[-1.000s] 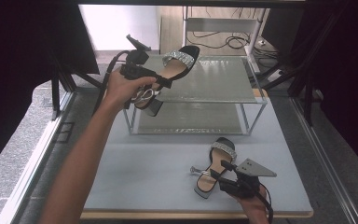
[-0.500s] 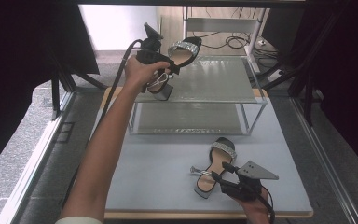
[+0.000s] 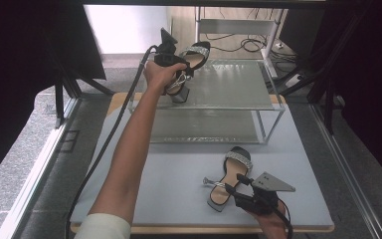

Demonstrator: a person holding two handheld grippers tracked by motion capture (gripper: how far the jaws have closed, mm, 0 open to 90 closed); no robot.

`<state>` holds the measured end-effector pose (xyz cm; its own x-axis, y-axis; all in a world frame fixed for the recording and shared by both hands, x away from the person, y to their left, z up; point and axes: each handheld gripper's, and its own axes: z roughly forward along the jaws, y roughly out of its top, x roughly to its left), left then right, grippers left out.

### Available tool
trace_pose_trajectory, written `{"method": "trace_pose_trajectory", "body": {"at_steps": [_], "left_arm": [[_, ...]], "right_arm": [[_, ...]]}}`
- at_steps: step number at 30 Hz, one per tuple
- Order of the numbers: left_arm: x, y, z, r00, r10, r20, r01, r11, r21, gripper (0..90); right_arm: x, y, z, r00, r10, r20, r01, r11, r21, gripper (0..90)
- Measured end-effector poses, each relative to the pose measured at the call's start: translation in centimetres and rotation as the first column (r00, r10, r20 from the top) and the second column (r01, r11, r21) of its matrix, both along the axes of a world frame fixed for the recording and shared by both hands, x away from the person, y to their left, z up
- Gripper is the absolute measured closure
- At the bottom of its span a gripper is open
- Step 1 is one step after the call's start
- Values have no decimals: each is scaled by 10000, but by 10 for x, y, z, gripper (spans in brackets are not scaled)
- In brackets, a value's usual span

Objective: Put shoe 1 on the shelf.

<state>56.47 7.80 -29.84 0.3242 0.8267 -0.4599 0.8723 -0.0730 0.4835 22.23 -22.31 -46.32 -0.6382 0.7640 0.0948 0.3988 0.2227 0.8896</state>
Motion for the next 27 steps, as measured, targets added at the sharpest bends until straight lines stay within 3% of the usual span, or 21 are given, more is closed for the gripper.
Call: {"method": "trace_pose_trajectory", "body": {"at_steps": [7,16,23,27], "left_arm": [[10,-6,-13,9986,317,-414,-318,9995,-18,420],[18,-10,-24,9948,247,-988,-257,9996,-84,399],[16,-11,-22,9959,-97,-903,65,9994,-352,316],[15,-9,-19,9966,2,-822,-46,9986,-529,284]], "right_arm": [[0,0,-1,9999,7,-104,-7,10000,-25,434],[0,0,-1,9999,-36,-108,35,10000,-92,423],[1,2,-2,9999,-4,-122,1,9998,-183,419],[2,2,-4,9999,0,-171,-4,9997,-236,419]]}}
